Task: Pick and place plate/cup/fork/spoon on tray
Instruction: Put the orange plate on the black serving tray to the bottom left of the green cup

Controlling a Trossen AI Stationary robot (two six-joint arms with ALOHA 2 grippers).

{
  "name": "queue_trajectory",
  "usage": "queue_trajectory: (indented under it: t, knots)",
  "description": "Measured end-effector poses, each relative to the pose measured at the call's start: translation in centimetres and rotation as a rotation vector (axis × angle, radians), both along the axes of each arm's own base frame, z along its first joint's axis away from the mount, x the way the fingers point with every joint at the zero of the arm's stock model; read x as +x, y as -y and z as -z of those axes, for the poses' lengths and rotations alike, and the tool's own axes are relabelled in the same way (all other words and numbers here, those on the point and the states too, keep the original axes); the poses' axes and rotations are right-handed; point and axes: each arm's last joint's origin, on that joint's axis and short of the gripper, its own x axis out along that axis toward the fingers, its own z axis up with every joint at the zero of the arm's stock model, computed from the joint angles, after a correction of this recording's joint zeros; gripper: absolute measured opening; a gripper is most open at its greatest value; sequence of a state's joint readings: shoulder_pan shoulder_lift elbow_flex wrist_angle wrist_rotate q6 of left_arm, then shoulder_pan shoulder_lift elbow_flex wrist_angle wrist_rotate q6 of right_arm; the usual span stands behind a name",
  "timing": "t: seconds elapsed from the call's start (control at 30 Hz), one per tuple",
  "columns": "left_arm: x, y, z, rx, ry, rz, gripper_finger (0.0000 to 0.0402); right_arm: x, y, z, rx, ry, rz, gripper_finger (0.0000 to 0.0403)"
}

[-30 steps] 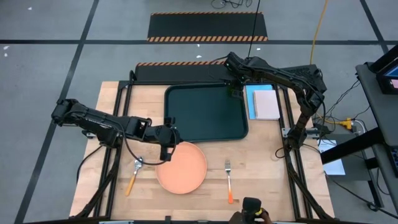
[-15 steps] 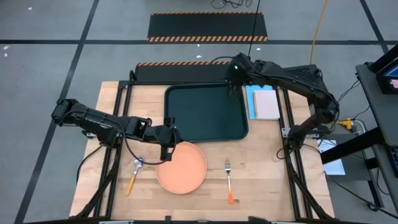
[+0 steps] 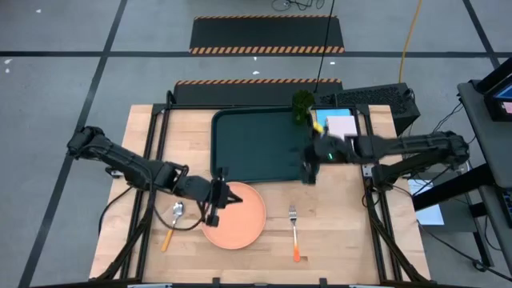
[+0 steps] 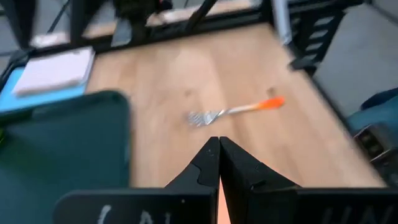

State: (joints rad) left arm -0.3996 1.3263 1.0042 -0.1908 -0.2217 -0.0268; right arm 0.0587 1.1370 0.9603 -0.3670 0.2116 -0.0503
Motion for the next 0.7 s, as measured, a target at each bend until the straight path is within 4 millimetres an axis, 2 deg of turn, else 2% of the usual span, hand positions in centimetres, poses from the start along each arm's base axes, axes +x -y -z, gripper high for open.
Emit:
queue_trajectory:
  t: [0.17,0.23,0.43,0.57,0.7]
  knots:
    - [0.2,3.2,1.3,0.016,0.01,0.036,0.001,-0.8,-2.7,4.1,-0.012,0.032,-0.072,0.021]
    - [0.4,4.2,2.1,-0.008,-0.009,0.036,0.001,-1.0,-3.1,4.9,-0.037,0.027,-0.112,0.021]
    - [0.9,6.5,5.0,-0.06,-0.104,0.03,0.001,-1.2,-3.9,4.9,-0.017,0.04,-0.134,0.021]
    - [1.4,8.2,6.0,-0.059,-0.139,0.053,0.0012,-1.3,-4.1,4.9,-0.011,0.044,-0.139,0.021]
    - [2.2,9.9,6.8,-0.052,-0.163,0.092,0.0046,-1.3,-4.1,4.9,0.008,0.045,-0.133,0.021]
